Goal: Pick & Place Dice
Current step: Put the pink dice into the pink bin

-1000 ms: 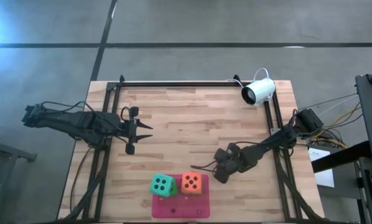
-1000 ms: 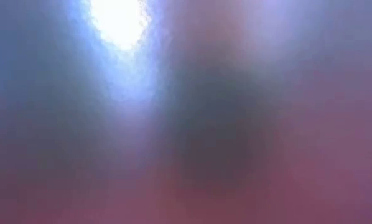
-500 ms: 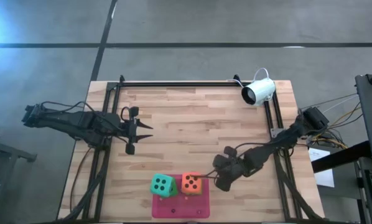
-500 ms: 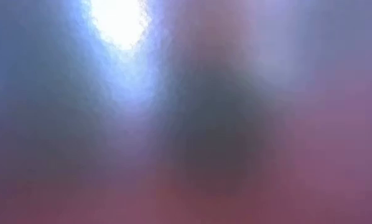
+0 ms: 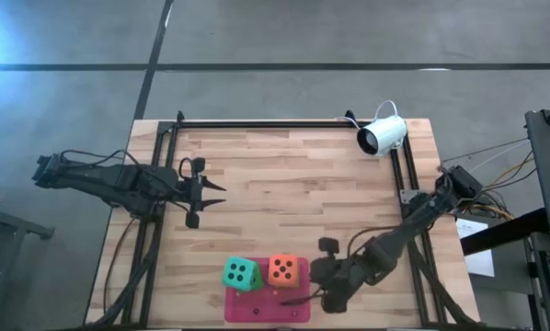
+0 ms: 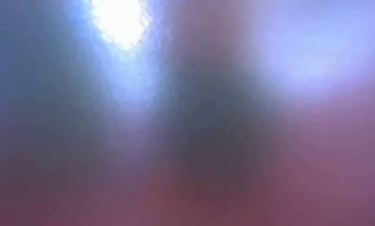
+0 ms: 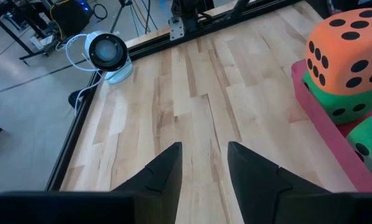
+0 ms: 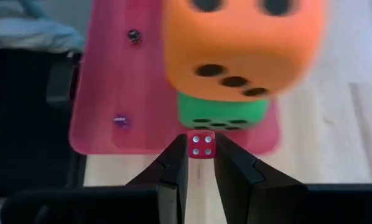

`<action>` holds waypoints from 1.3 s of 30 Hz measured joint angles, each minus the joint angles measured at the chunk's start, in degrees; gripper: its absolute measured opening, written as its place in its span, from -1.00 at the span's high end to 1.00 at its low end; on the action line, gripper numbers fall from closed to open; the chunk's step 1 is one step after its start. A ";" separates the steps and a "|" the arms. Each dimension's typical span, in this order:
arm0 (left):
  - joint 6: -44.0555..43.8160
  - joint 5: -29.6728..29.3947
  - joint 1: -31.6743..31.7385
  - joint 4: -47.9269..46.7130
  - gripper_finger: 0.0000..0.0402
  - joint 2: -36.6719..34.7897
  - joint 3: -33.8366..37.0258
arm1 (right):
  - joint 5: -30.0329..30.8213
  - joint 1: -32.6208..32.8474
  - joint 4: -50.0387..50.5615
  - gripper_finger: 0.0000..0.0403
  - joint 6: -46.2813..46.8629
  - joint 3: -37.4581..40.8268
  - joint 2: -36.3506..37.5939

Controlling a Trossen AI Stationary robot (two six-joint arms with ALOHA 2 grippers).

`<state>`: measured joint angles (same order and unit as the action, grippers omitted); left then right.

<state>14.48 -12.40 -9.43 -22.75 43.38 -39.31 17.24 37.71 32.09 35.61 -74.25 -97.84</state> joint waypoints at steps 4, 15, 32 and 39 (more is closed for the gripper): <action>0.00 0.00 -0.04 -0.28 0.34 0.00 0.00 | -3.31 0.42 -4.43 0.72 -4.48 -0.82 -2.68; 0.00 0.00 -0.04 -0.47 0.35 0.00 0.02 | -5.78 0.37 -11.35 0.72 -9.11 -0.55 -5.23; 0.00 0.00 -0.04 -0.71 0.35 0.00 0.02 | -6.33 -0.15 -11.91 0.67 -9.10 0.23 -5.51; 0.00 0.00 -0.04 -0.71 0.35 0.00 0.02 | -6.56 -0.65 -11.89 0.49 -9.32 0.26 -5.51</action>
<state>14.48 -12.40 -9.47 -23.46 43.38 -39.29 10.68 37.07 20.21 26.29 -73.99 -103.35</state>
